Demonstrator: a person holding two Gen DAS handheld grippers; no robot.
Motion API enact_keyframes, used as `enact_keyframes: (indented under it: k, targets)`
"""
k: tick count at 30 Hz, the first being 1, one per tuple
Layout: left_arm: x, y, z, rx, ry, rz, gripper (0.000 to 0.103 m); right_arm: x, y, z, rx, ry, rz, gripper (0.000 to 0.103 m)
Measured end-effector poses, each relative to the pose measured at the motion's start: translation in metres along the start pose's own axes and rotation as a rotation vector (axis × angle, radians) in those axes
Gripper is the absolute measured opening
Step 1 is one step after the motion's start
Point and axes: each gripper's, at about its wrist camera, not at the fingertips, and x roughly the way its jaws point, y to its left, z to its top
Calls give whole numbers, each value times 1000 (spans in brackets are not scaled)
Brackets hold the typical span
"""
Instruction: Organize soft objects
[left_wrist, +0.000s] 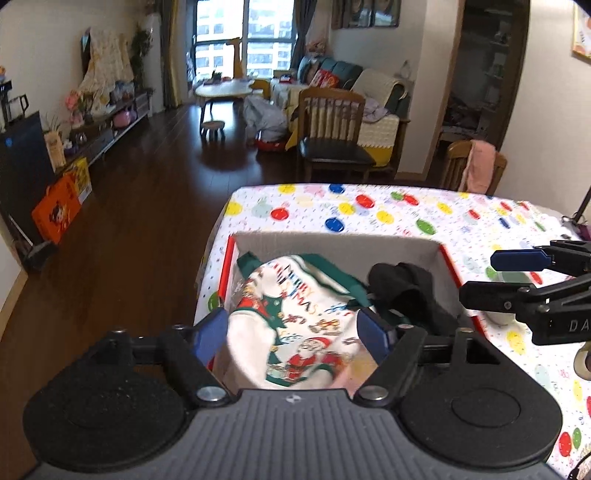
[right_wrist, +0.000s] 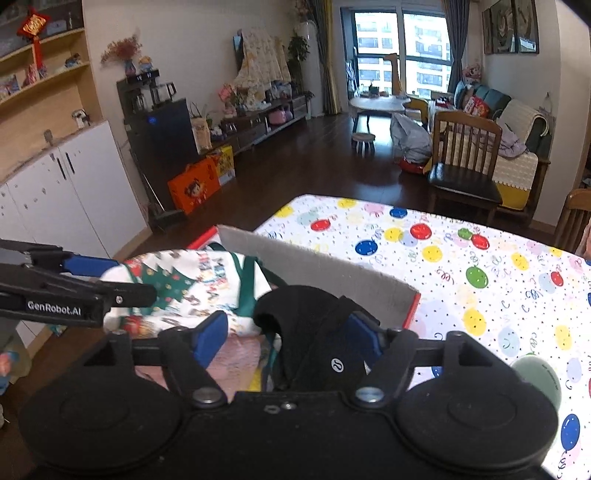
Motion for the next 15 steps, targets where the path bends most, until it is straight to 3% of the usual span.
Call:
enact_keyframes:
  k: [15]
  targets:
    - [-67,-30,-3,10,-132,-51,90,-84,9,-4,6,-175,66,99]
